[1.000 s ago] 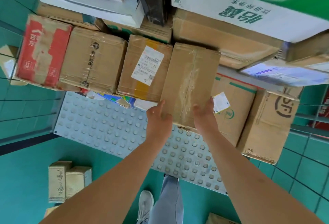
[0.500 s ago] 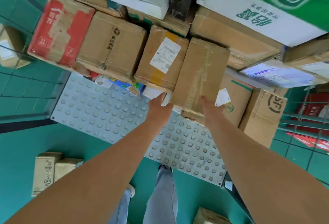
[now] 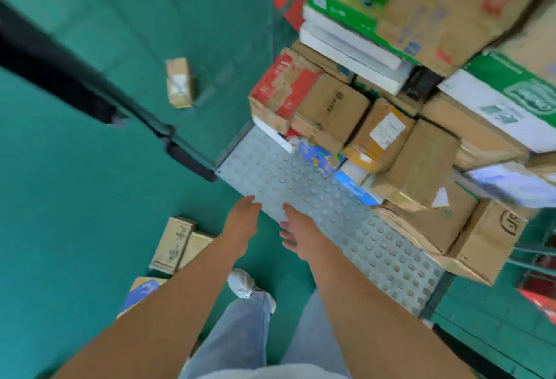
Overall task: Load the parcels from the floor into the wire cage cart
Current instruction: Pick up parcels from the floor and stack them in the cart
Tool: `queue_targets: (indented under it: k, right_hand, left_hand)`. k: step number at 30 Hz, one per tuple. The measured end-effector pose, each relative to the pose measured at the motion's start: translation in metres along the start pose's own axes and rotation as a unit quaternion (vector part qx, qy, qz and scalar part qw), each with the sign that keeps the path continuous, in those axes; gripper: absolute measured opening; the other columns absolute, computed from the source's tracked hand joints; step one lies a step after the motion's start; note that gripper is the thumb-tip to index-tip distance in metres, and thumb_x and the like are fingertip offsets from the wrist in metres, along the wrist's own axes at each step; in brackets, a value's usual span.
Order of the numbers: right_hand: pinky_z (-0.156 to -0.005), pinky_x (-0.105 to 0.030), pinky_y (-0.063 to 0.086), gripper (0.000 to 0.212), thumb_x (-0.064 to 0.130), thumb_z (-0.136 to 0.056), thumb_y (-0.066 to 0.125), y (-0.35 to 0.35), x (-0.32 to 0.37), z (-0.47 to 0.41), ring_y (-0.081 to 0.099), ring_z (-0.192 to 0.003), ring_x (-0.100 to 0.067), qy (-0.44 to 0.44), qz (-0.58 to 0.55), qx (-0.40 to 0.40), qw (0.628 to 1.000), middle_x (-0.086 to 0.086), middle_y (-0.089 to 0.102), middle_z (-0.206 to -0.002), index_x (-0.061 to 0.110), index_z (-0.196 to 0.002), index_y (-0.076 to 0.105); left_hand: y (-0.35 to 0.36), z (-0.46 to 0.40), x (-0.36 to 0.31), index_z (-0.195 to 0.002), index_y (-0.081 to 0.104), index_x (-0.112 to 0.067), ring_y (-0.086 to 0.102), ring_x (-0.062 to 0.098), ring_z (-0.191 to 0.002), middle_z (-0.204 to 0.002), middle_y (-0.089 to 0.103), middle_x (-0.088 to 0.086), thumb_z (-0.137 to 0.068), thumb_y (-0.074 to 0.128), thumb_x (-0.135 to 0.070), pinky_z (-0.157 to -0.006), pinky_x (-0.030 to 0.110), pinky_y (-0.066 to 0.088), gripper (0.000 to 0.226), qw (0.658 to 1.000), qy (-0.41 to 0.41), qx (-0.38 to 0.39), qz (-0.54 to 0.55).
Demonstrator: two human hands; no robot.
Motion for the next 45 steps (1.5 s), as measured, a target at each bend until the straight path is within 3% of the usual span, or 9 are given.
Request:
queue_targets:
  k: [5, 10, 15, 23, 27, 31, 36, 40, 45]
  right_hand:
    - [-0.090, -0.035, 0.052, 0.045, 0.053, -0.100, 0.053, 0.096, -0.025, 0.056, 0.065, -0.114, -0.024, -0.008, 0.134, 0.058, 0.989, -0.001, 0.064, -0.110, 0.017, -0.127, 0.059]
    - [-0.090, -0.035, 0.050, 0.044, 0.049, -0.102, 0.050, 0.177, -0.033, 0.101, 0.064, -0.114, -0.022, -0.054, 0.262, 0.071, 0.961, -0.002, 0.065, -0.121, 0.017, -0.132, 0.056]
    - [-0.087, -0.033, 0.050, 0.038, 0.043, -0.103, 0.051, 0.251, -0.043, 0.136, 0.064, -0.101, -0.016, -0.089, 0.362, 0.082, 0.924, 0.002, 0.065, -0.115, 0.018, -0.131, 0.057]
    - [-0.088, -0.035, 0.049, 0.028, 0.036, -0.103, 0.050, 0.343, -0.056, 0.157, 0.065, -0.106, -0.019, -0.117, 0.478, 0.107, 0.864, 0.000, 0.067, -0.114, 0.018, -0.123, 0.059]
    - [-0.080, -0.032, 0.048, 0.017, 0.032, -0.104, 0.048, 0.384, -0.069, 0.160, 0.063, -0.106, -0.021, -0.105, 0.541, 0.126, 0.825, 0.000, 0.067, -0.111, 0.021, -0.101, 0.061]
    - [-0.074, -0.029, 0.047, 0.019, 0.032, -0.102, 0.050, 0.429, -0.077, 0.144, 0.060, -0.087, -0.018, -0.095, 0.600, 0.148, 0.780, -0.001, 0.067, -0.103, 0.019, -0.103, 0.063]
    - [-0.084, -0.034, 0.048, 0.022, 0.034, -0.102, 0.053, 0.477, -0.075, 0.130, 0.062, -0.086, -0.017, -0.071, 0.652, 0.187, 0.731, -0.002, 0.068, -0.112, 0.018, -0.114, 0.061]
    - [-0.072, -0.031, 0.050, 0.027, 0.032, -0.103, 0.052, 0.514, -0.062, 0.130, 0.062, -0.087, -0.018, -0.067, 0.686, 0.215, 0.692, -0.005, 0.068, -0.116, 0.014, -0.121, 0.059]
    - [-0.072, -0.031, 0.049, 0.025, 0.030, -0.103, 0.050, 0.556, -0.068, 0.148, 0.062, -0.093, -0.018, -0.076, 0.733, 0.247, 0.629, -0.002, 0.068, -0.115, 0.015, -0.120, 0.060]
  left_hand:
    - [-0.120, 0.056, 0.034, -0.132, 0.055, -0.025, 0.053, 0.011, -0.091, -0.126, 0.052, 0.000, -0.101, 0.053, -0.016, -0.097, 0.041, 0.046, 0.031, 0.990, -0.007, -0.036, 0.136]
    - [-0.205, 0.099, 0.073, -0.100, 0.057, -0.024, 0.050, 0.014, -0.077, -0.090, 0.053, -0.003, -0.102, 0.052, -0.019, -0.073, 0.031, 0.044, 0.008, 0.962, -0.022, -0.107, 0.248]
    - [-0.263, 0.133, 0.109, -0.120, 0.059, -0.021, 0.056, 0.020, -0.098, -0.101, 0.059, 0.000, -0.104, 0.051, -0.025, -0.085, 0.035, 0.048, 0.018, 0.924, -0.020, -0.144, 0.354]
    - [-0.322, 0.151, 0.152, -0.115, 0.060, -0.022, 0.057, 0.025, -0.114, -0.106, 0.059, -0.002, -0.105, 0.050, -0.023, -0.094, 0.039, 0.051, 0.014, 0.850, -0.029, -0.209, 0.482]
    - [-0.342, 0.156, 0.171, -0.111, 0.057, -0.021, 0.056, 0.024, -0.107, -0.100, 0.056, -0.001, -0.106, 0.049, -0.021, -0.102, 0.041, 0.050, 0.009, 0.805, -0.052, -0.243, 0.538]
    - [-0.363, 0.155, 0.190, -0.130, 0.057, -0.009, 0.054, 0.021, -0.097, -0.116, 0.060, 0.007, -0.106, 0.048, -0.012, -0.083, 0.023, 0.047, 0.027, 0.721, -0.069, -0.282, 0.629]
    - [-0.375, 0.150, 0.196, -0.140, 0.054, -0.005, 0.057, 0.018, -0.086, -0.104, 0.060, 0.003, -0.102, 0.053, -0.015, -0.081, 0.035, 0.051, 0.039, 0.701, -0.078, -0.323, 0.631]
    - [-0.384, 0.155, 0.177, -0.128, 0.056, -0.013, 0.051, 0.013, -0.079, -0.088, 0.051, 0.000, -0.108, 0.044, -0.016, -0.074, 0.028, 0.046, 0.023, 0.679, -0.092, -0.353, 0.637]
    - [-0.399, 0.169, 0.172, -0.131, 0.059, -0.020, 0.055, 0.019, -0.088, -0.089, 0.052, 0.001, -0.107, 0.043, -0.021, -0.081, 0.032, 0.051, 0.028, 0.607, -0.119, -0.381, 0.687]
Point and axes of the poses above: each hand's wrist, its own z-axis away from the middle knuckle, its own y-axis out of the palm, x = y × z, the point moved 3 cm from there along -z, towards the middle knuckle
